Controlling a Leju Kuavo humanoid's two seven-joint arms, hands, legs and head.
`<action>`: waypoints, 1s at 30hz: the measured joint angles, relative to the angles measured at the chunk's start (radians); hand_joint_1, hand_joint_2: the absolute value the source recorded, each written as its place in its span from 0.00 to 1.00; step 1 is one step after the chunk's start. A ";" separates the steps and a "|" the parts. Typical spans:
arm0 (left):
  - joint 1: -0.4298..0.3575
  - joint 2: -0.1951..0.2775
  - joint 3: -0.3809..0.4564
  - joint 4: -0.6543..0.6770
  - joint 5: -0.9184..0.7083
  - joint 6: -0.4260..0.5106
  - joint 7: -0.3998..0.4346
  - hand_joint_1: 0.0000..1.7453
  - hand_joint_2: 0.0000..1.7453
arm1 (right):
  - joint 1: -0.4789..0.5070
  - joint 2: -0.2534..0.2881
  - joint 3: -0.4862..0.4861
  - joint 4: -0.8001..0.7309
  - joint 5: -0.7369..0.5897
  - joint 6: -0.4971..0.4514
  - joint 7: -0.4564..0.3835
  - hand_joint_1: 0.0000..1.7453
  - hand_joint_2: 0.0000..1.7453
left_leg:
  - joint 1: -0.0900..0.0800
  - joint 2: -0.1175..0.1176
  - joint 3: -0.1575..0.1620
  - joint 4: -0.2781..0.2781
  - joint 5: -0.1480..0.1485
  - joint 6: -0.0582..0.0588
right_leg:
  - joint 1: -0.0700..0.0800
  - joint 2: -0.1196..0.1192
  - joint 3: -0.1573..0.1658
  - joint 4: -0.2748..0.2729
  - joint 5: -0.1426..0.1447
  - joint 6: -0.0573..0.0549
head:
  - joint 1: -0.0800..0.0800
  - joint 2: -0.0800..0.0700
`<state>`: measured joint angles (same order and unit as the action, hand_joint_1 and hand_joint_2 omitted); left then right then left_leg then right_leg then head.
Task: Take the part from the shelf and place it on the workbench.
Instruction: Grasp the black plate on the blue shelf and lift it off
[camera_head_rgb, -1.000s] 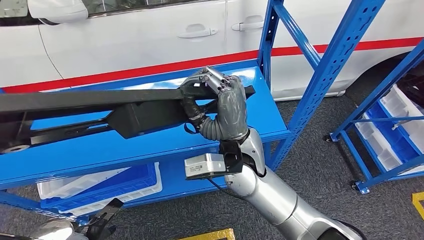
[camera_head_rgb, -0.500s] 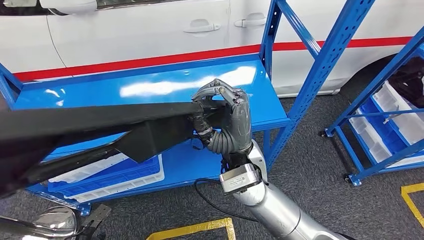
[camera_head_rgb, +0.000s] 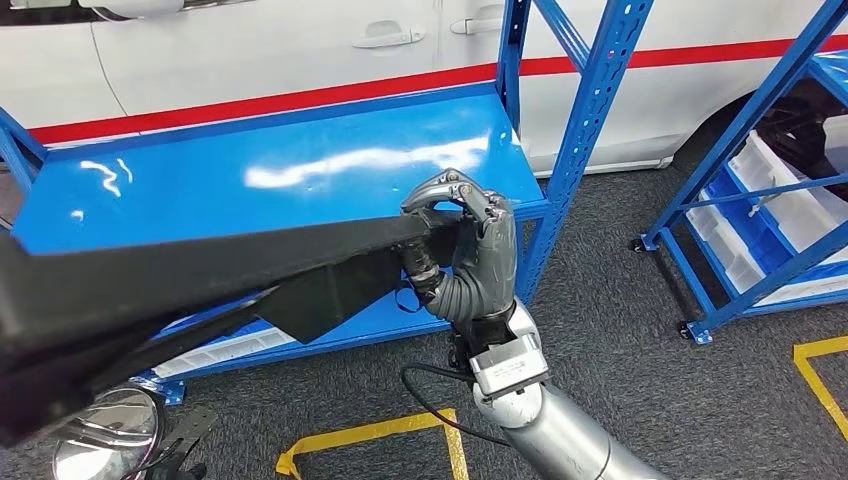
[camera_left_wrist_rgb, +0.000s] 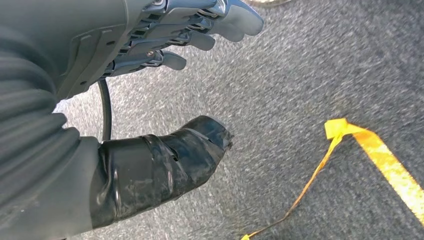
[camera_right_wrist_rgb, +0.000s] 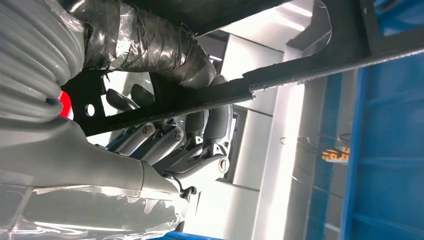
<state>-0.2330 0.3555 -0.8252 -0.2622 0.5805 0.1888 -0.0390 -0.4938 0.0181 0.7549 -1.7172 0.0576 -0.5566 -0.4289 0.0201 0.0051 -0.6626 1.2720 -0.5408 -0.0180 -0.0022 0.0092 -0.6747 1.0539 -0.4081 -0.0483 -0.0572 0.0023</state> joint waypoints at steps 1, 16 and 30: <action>-0.003 0.001 0.000 -0.001 0.001 0.000 0.001 0.00 1.00 | 0.002 -0.001 0.000 -0.003 -0.001 0.000 0.002 0.98 1.00 | -0.004 0.000 0.049 -0.057 0.018 0.009 | 0.001 0.001 -0.011 0.001 0.010 0.001 | 0.000 0.000; -0.021 -0.008 0.015 -0.009 0.003 -0.002 -0.001 0.00 1.00 | 0.006 -0.017 0.000 -0.017 -0.003 0.012 0.008 0.98 1.00 | -0.012 0.006 0.046 -0.264 0.111 0.047 | -0.009 -0.001 0.001 0.211 -0.071 0.054 | 0.005 0.000; -0.010 -0.008 0.021 -0.009 -0.011 -0.002 0.025 0.00 1.00 | 0.012 -0.017 0.000 -0.014 -0.018 0.028 0.006 0.98 1.00 | -0.002 0.003 -0.058 0.013 0.026 -0.014 | -0.003 -0.040 0.039 -0.010 -0.026 0.000 | 0.000 0.000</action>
<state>-0.2425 0.3478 -0.8045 -0.2712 0.5691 0.1865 -0.0135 -0.4814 0.0008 0.7549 -1.7310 0.0395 -0.5286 -0.4225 0.0185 0.0081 -0.7207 1.2845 -0.5146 -0.0319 -0.0053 -0.0312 -0.6357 1.0439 -0.4344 -0.0483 -0.0569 0.0023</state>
